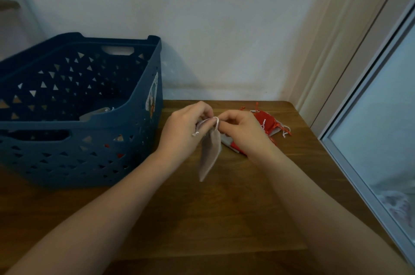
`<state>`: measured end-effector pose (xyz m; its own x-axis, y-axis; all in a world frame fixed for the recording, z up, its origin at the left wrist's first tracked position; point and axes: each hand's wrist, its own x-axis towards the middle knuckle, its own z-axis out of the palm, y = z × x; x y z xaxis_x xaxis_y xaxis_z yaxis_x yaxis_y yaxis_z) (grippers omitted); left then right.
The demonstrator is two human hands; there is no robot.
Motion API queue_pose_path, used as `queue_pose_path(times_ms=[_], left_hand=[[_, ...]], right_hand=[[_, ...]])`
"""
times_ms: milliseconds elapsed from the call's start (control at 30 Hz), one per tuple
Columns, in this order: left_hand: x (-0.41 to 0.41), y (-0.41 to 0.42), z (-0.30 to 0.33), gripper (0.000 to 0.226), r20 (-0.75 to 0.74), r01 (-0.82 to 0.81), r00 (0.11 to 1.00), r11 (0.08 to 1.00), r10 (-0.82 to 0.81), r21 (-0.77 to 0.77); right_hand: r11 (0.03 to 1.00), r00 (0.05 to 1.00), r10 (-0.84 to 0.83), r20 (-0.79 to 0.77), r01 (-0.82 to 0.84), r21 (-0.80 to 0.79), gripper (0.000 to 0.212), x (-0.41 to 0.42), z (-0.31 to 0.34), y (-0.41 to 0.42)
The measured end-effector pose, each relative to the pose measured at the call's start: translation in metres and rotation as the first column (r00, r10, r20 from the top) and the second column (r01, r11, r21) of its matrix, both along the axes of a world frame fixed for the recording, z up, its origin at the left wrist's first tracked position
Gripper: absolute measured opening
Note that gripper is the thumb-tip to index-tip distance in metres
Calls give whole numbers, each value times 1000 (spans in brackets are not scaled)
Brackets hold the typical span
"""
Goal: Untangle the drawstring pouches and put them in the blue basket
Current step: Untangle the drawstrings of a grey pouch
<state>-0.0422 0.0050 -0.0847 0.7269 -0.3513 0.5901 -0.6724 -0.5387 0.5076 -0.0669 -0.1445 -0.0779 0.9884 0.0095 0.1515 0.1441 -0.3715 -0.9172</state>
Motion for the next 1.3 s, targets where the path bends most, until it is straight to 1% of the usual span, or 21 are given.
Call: queue_pose_path(times_ms=[67,133,233,300,367,400,433,500,533,600,667,733,800,833,867,1000,1033,1100,1167,1233,1300], left_hand=[[3,1,1,9,-18,16,1000,998,-15,68],[7,1,1,14,-53,26,998,990,-18,138],[10,1,1,19,-100,27,995,979,-7,202],[10,2,1,18,-132,37,991,976,-8,214],[9,2,1,17,-158,41,987,975,-6,219],[8,2,1,17,-166,28,986,971,12,237],[8,3,0,19,-175,0,983,963,48,269],[11,8,-2,25,-210,-81,965,938,159,336],[13,11,-3,28,-237,-112,950,931,203,348],[14,12,-5,32,-303,-110,930,944,208,311],[10,8,-5,33,-392,-50,911,978,128,203],[7,2,-4,34,-485,-20,873,997,52,69],[7,0,-3,35,-557,-29,830,999,6,-32],[7,0,-2,35,-590,-37,807,995,-24,-91],[8,0,-2,35,-621,-47,782,987,-60,-155],[7,-2,0,35,-670,-93,728,948,-144,-305],[8,-2,0,35,-670,-96,725,941,-157,-324],[8,-2,-1,35,-670,-77,718,936,-186,-342],[7,-3,-1,35,-652,-45,727,932,-216,-358],[5,-4,1,35,-624,-32,751,931,-217,-363],[4,-5,3,34,-597,-59,780,927,-189,-371]], right_hand=[[988,997,-19,71,30,-149,14,2,2,-3],[982,1000,17,-1,-17,-186,20,4,4,-8],[999,985,-40,-166,38,-14,28,9,4,-11],[995,975,-74,-210,87,57,28,13,2,-12],[976,975,-27,-221,74,207,29,14,1,-10],[934,972,3,-236,81,348,29,14,1,-11],[858,965,34,-260,105,503,30,15,1,-12],[625,943,117,-312,174,761,33,14,0,-20],[521,932,152,-330,209,828,31,13,-3,-24],[413,908,179,-379,281,867,35,12,-13,-30],[343,906,136,-401,337,877,48,12,-21,-28],[243,928,84,-364,335,910,43,14,-21,-24],[191,948,49,-313,299,935,39,19,-16,-21],[213,951,32,-308,294,932,40,21,-14,-21],[271,950,12,-311,296,916,39,22,-13,-20],[523,958,-29,-284,257,813,29,17,-15,-13],[611,961,-37,-273,238,755,28,15,-16,-10],[819,969,-67,-238,189,541,27,9,-15,-4],[956,987,-67,-146,105,274,22,2,-11,2],[995,998,35,-58,-29,99,17,-2,-8,5],[996,997,81,-11,-81,48,14,-4,-7,7]])
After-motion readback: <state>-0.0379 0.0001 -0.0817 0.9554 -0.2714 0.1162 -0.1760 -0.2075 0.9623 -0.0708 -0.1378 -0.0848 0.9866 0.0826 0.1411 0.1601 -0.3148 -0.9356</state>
